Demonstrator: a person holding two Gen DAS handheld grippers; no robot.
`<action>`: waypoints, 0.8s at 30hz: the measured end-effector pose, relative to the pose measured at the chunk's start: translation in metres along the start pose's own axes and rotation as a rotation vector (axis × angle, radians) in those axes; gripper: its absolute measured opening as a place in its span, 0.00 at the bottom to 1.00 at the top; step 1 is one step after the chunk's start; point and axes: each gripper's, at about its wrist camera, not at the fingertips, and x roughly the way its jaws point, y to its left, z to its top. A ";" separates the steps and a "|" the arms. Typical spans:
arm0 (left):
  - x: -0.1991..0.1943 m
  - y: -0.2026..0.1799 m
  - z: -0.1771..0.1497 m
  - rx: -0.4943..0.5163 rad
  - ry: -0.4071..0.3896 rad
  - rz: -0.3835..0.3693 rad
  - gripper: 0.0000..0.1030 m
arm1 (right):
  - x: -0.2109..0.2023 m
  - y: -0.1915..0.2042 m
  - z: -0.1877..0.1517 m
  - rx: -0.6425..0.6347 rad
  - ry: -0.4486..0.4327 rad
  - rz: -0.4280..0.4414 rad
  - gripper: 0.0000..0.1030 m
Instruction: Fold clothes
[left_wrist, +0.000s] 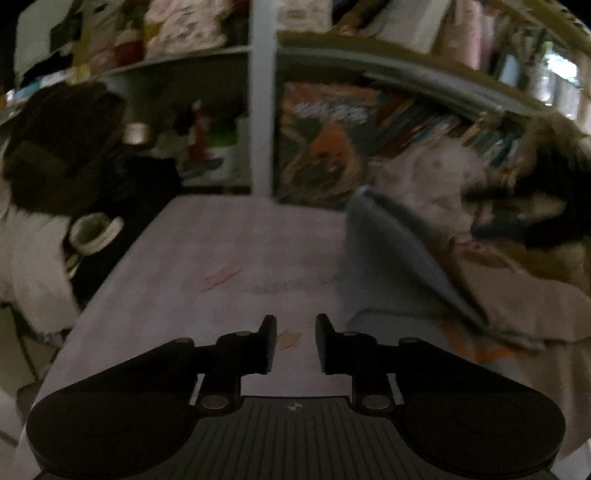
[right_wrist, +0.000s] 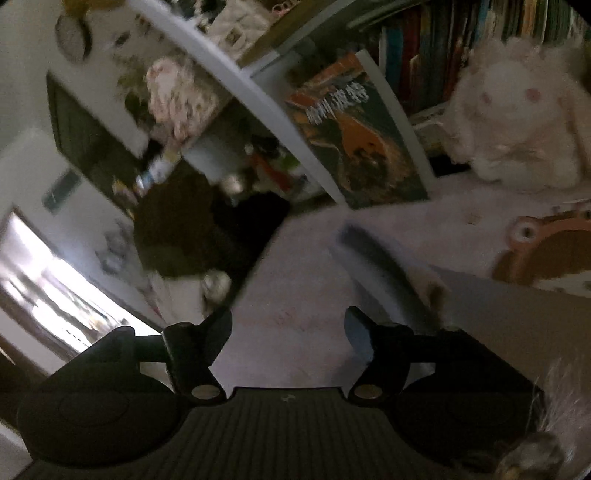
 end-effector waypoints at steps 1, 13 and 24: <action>0.001 -0.007 0.000 0.012 -0.005 -0.014 0.29 | -0.007 -0.003 -0.009 -0.031 0.017 -0.032 0.65; 0.034 -0.112 -0.016 0.190 0.037 -0.151 0.62 | -0.068 -0.044 -0.105 -0.286 0.124 -0.371 0.75; 0.066 -0.172 -0.015 0.128 0.133 -0.211 0.62 | -0.102 -0.072 -0.133 -0.272 0.134 -0.460 0.74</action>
